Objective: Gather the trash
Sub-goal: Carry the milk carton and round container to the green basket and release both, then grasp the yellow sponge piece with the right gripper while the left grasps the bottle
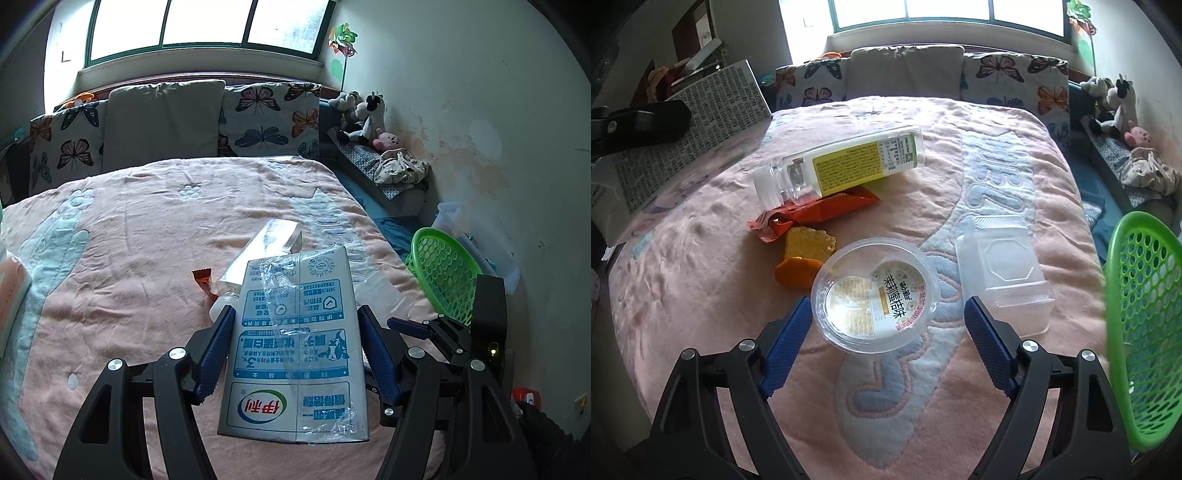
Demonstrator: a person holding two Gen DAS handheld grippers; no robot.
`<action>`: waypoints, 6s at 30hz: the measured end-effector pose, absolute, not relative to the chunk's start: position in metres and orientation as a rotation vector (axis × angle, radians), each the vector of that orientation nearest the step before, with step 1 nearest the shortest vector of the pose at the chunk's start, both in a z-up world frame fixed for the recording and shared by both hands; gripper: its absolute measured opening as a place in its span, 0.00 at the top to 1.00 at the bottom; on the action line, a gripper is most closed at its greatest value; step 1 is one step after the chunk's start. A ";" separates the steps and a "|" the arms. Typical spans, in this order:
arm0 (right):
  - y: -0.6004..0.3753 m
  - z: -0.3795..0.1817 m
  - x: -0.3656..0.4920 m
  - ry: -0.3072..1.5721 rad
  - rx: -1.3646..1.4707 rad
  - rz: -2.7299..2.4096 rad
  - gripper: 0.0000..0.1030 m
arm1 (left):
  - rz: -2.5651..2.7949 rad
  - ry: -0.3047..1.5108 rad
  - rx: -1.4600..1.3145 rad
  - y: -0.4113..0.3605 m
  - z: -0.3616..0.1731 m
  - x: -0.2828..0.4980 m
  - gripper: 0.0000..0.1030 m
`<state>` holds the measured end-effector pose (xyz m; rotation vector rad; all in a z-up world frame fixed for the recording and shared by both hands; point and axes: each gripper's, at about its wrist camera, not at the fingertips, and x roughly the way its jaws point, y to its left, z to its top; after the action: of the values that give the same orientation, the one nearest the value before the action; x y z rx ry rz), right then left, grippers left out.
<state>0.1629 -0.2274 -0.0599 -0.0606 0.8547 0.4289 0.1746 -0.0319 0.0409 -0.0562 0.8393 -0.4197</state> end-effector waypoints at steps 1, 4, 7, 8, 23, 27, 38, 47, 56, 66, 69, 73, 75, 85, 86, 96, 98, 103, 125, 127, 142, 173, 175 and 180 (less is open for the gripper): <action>-0.227 -0.060 0.162 0.855 -0.060 0.433 0.25 | -0.420 0.840 -0.058 -0.032 0.040 0.175 0.37; -0.226 -0.059 0.162 0.856 -0.061 0.445 0.35 | -0.421 0.846 -0.061 -0.033 0.038 0.176 0.37; -0.225 -0.057 0.159 0.852 -0.065 0.442 0.36 | -0.425 0.852 -0.061 -0.035 0.035 0.177 0.37; -0.226 -0.057 0.158 0.850 -0.062 0.444 0.36 | -0.428 0.854 -0.060 -0.036 0.034 0.177 0.37; -0.291 -0.019 0.122 0.763 0.028 0.370 0.37 | -0.498 0.866 -0.044 -0.077 0.033 0.179 0.37; -0.331 -0.016 0.123 0.755 0.049 0.273 0.37 | -0.527 0.869 -0.029 -0.098 0.034 0.182 0.37; -0.439 -0.044 0.133 0.806 0.105 0.025 0.36 | -0.588 0.871 -0.002 -0.154 0.040 0.192 0.37; -0.474 -0.065 0.134 0.836 0.177 -0.018 0.35 | -0.628 0.864 0.035 -0.199 0.045 0.199 0.37; -0.485 -0.065 0.125 0.818 0.200 -0.020 0.24 | -0.677 0.875 0.079 -0.252 0.042 0.205 0.37; -0.494 -0.046 0.089 0.749 0.201 -0.015 0.24 | -0.717 0.924 0.135 -0.312 0.020 0.215 0.37; -0.496 -0.042 0.080 0.731 0.204 -0.017 0.23 | -0.721 0.937 0.157 -0.330 0.012 0.218 0.37; -0.496 -0.041 0.068 0.718 0.205 -0.019 0.23 | -0.726 0.966 0.170 -0.350 -0.001 0.220 0.37; -0.496 -0.041 0.065 0.718 0.203 -0.022 0.23 | -0.724 0.979 0.180 -0.359 -0.008 0.220 0.37; -0.498 -0.041 0.056 0.710 0.210 -0.031 0.23 | -0.734 0.976 0.133 -0.360 -0.015 0.218 0.27; -0.497 -0.040 0.056 0.708 0.210 -0.029 0.23 | -0.736 0.972 0.125 -0.354 -0.012 0.216 0.27; -0.463 -0.026 0.056 0.679 0.182 0.038 0.23 | -0.621 0.895 0.101 -0.271 0.009 0.189 0.27; -0.455 -0.024 0.057 0.678 0.179 0.053 0.23 | -0.584 0.892 0.089 -0.249 0.008 0.187 0.27; -0.433 -0.021 0.064 0.683 0.167 0.098 0.23 | -0.490 0.885 0.053 -0.199 0.006 0.187 0.27; -0.309 -0.016 0.104 0.744 0.071 0.363 0.23 | -0.216 0.847 -0.074 -0.031 0.015 0.202 0.27; -0.293 -0.018 0.109 0.756 0.063 0.400 0.23 | -0.209 0.848 -0.087 -0.022 0.015 0.202 0.27; -0.202 -0.046 0.153 0.859 -0.038 0.544 0.29 | -0.175 0.843 -0.131 0.025 0.018 0.204 0.27; -0.204 -0.057 0.158 0.866 -0.107 0.491 0.57 | -0.324 0.911 0.009 -0.007 -0.031 0.233 0.30; -0.211 -0.054 0.154 0.861 -0.091 0.490 0.57 | -0.328 0.914 0.012 -0.010 -0.038 0.235 0.32; -0.222 -0.047 0.145 0.843 -0.075 0.471 0.57 | -0.350 0.907 0.003 -0.013 -0.049 0.238 0.40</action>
<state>0.1451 -0.2216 -0.0471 -0.0746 0.8431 0.4708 0.2383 -0.0126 -0.0493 0.0032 0.9072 -0.3497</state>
